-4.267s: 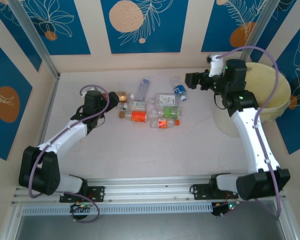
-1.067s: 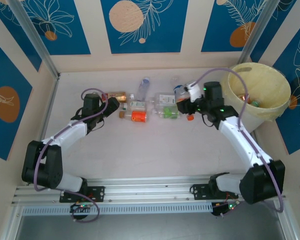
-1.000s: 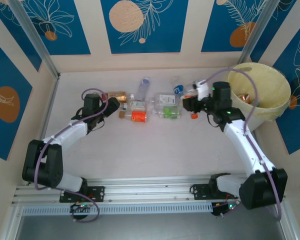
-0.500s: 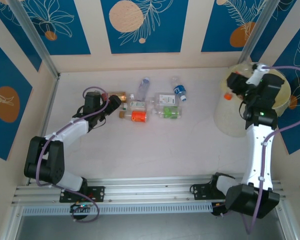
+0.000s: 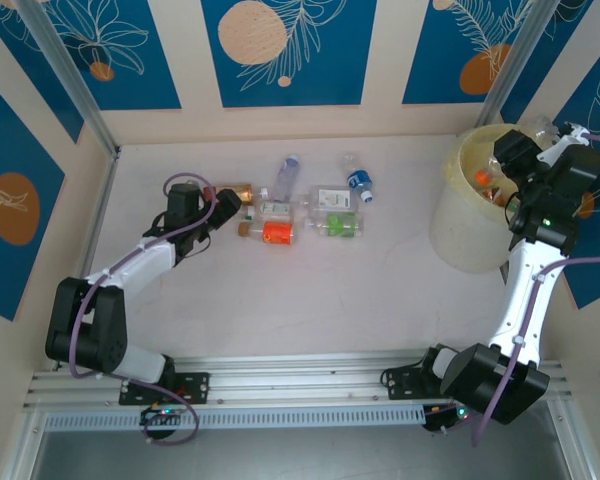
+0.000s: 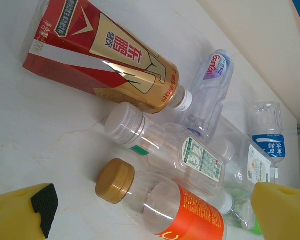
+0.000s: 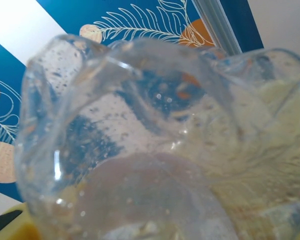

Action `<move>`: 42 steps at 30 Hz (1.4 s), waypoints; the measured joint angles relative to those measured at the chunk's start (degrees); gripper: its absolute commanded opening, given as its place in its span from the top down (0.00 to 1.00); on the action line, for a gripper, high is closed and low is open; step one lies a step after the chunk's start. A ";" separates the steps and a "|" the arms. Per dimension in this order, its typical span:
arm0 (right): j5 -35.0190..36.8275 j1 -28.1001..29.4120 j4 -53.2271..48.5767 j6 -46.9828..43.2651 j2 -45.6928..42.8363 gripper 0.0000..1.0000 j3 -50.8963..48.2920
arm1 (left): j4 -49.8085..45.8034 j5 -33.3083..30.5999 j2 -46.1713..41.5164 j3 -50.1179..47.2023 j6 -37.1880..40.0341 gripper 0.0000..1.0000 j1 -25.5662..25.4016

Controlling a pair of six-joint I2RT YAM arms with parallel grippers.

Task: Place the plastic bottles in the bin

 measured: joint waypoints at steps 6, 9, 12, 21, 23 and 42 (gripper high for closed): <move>3.23 -1.20 5.22 3.65 -3.37 0.53 -2.60 | 0.02 0.02 0.17 0.00 0.00 0.00 0.00; 7.45 -2.36 8.63 3.67 -5.81 0.54 -5.75 | 0.11 0.02 0.42 0.00 0.00 0.00 0.00; 11.06 -1.81 9.46 1.68 -5.95 0.54 -6.62 | 0.28 0.02 0.59 0.00 0.00 0.00 0.00; 19.85 0.59 8.24 -5.42 -7.43 0.50 -11.52 | 0.76 0.04 1.53 0.00 0.00 0.00 0.00; 20.04 -0.61 7.17 -5.73 -6.80 0.48 -12.35 | 0.76 0.07 1.92 0.00 -0.02 0.00 0.00; 7.69 0.57 -11.56 -8.57 1.68 0.42 -4.26 | 0.66 0.04 2.60 0.00 0.13 0.00 0.02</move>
